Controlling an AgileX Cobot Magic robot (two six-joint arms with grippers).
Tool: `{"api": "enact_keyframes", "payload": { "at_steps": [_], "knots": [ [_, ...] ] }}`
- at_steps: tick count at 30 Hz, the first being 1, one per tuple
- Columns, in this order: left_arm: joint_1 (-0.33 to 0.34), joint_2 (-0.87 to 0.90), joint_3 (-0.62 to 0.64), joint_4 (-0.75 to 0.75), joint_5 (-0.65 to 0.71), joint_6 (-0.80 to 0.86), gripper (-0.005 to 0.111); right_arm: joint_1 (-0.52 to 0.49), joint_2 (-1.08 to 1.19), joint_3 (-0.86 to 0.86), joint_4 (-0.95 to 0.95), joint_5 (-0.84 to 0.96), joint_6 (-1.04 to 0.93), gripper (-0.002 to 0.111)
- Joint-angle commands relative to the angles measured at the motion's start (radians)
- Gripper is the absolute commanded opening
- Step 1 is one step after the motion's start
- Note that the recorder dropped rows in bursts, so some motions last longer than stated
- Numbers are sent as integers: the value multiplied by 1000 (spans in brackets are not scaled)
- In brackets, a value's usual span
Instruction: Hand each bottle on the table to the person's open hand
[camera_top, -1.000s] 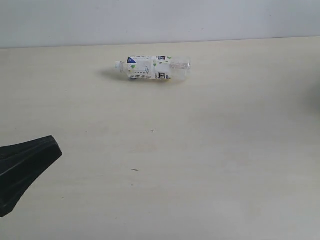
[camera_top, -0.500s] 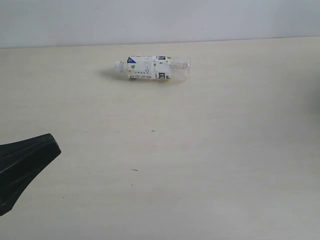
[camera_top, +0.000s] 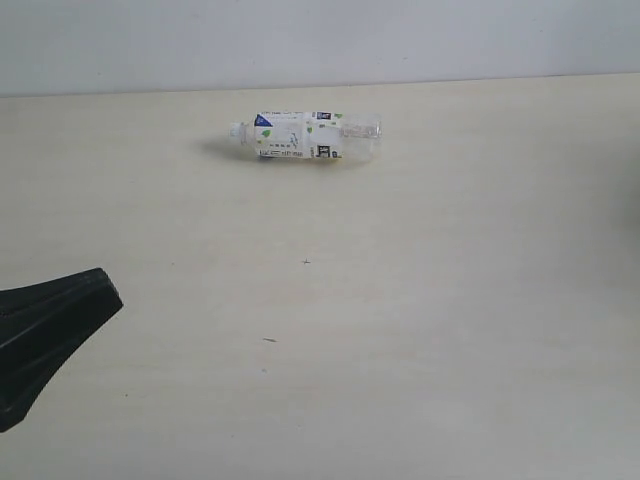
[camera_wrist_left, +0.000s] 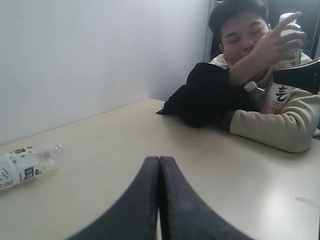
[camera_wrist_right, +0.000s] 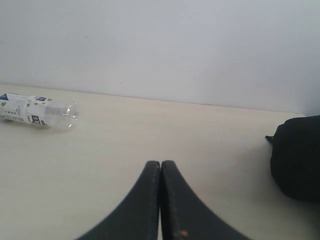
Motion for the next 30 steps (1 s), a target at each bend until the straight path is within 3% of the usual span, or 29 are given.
{"api": "enact_keyframes", "payload": {
  "at_steps": [1, 30],
  "knots": [
    [1, -8, 4, -11, 1, 20, 0, 3, -3, 4, 6, -4, 4, 0],
    [1, -8, 4, -11, 4, 20, 0, 3, -3, 4, 6, -15, 3, 0]
  ]
}}
